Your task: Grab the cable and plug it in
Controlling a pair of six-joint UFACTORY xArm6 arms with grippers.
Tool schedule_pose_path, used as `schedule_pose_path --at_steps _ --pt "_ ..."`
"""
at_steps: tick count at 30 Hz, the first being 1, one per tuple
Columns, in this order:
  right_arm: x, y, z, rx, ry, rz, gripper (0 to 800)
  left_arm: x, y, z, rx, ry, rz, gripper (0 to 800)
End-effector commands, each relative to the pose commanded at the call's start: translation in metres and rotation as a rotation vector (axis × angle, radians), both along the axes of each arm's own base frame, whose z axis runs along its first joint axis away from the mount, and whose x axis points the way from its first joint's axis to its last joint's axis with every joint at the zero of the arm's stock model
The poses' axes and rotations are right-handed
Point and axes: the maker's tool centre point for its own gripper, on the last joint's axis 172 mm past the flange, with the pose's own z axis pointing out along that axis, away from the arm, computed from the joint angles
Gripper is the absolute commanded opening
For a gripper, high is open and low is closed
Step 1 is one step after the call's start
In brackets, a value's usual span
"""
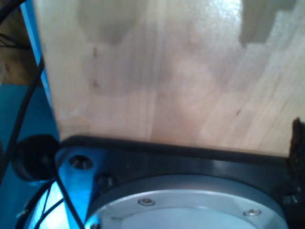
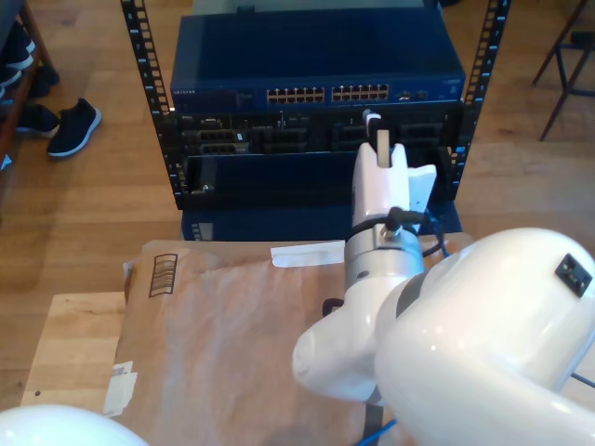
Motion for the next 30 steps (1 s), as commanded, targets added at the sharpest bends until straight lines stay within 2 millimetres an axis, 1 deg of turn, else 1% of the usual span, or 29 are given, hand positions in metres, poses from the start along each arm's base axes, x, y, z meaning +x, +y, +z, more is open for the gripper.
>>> schedule_pose_path --at_steps 3,6,9,12,14,16,19,23,28,30 --pt "0.005 0.001 -0.009 0.003 0.01 -0.005 0 0.0 -0.001 0.0 -0.002 0.0 0.002 800" --pt "0.014 -0.002 -0.02 0.017 0.016 -0.021 0 0.0 0.0 0.0 0.0 0.0 0.0 800" --pt "0.031 -0.002 -0.037 0.035 0.02 -0.038 0 0.0 -0.001 0.0 -0.002 0.0 0.002 800" --pt "0.053 -0.009 -0.047 0.039 0.012 -0.067 0 0.0 0.0 0.0 0.0 0.0 0.002 800" --pt "0.065 -0.004 -0.053 0.029 0.001 -0.054 0 0.0 0.0 0.0 0.0 0.0 0.002 800" --pt "0.075 -0.009 -0.054 0.013 -0.01 -0.048 0 0.0 0.0 0.0 0.0 0.0 0.002 800" --pt "0.083 -0.004 -0.054 -0.01 -0.027 -0.016 0 0.0 0.0 0.0 0.0 0.0 0.002 800" --pt "0.086 0.002 -0.055 -0.035 -0.031 0.022 0 0.0 0.0 0.0 0.0 0.0 0.002 800" --pt "0.091 -0.014 -0.053 -0.046 -0.038 0.004 0 0.0 0.0 0.0 0.0 0.0 0.002 800" --pt "0.096 -0.02 -0.059 -0.06 -0.034 0.006 0 0.0 0.0 0.0 0.0 0.0 0.002 800"
